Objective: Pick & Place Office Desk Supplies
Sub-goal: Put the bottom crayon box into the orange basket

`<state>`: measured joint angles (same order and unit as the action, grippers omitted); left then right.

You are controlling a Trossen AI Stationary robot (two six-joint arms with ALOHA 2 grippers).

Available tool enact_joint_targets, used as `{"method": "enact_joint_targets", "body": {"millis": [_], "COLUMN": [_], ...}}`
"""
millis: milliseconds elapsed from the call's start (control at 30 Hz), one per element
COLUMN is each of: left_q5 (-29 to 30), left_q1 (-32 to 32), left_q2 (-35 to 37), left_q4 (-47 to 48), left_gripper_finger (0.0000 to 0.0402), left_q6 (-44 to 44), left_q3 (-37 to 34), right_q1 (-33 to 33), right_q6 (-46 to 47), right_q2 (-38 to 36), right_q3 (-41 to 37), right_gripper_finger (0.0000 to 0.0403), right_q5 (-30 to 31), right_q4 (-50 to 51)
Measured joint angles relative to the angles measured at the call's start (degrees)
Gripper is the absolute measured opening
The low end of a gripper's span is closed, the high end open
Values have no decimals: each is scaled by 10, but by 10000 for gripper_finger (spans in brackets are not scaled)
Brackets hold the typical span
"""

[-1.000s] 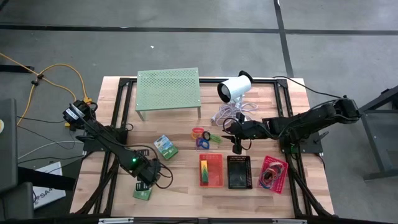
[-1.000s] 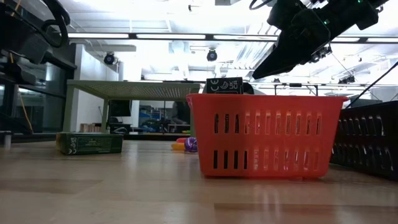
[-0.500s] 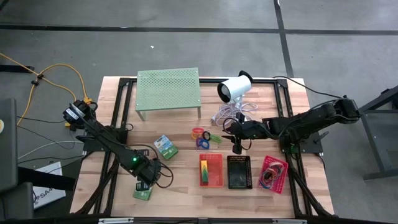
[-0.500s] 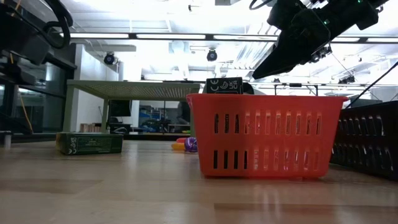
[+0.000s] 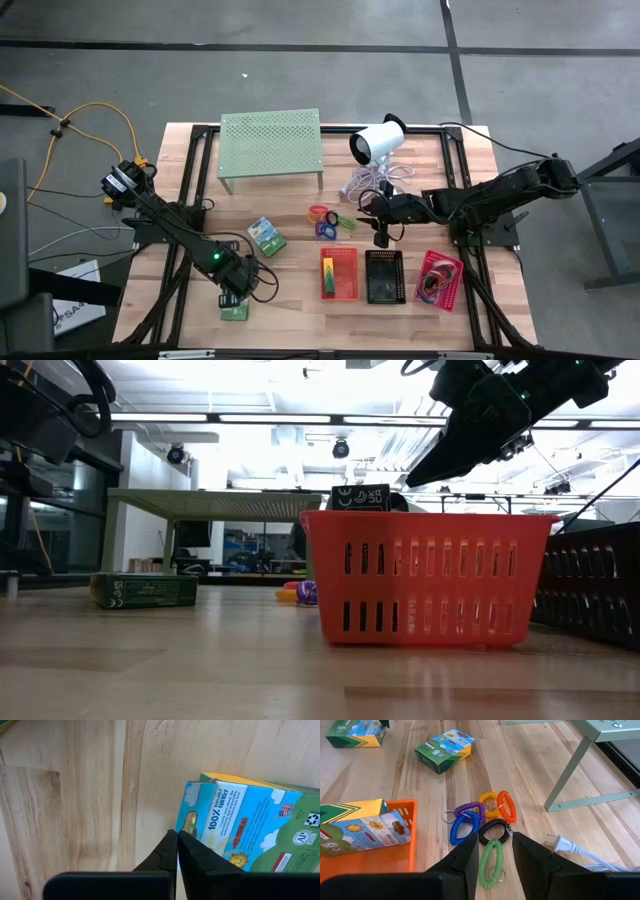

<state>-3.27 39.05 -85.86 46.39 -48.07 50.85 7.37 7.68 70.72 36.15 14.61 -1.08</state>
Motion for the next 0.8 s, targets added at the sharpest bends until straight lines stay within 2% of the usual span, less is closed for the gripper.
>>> {"method": "enact_joint_targets", "body": {"millis": [367, 800], "left_q5": [8, 98], "left_q1": [0, 23], "left_q2": [0, 18], "left_q4": [-1, 1], "left_gripper_finger": [0, 0], "left_q6": [4, 2], "left_q3": [0, 0], "right_q1": [0, 0], "right_q6": [0, 0], "right_q2": [0, 0], "right_q3": [0, 0], "right_gripper_finger": [107, 107], "right_q5": [0, 0], "right_q4": [0, 0]}}
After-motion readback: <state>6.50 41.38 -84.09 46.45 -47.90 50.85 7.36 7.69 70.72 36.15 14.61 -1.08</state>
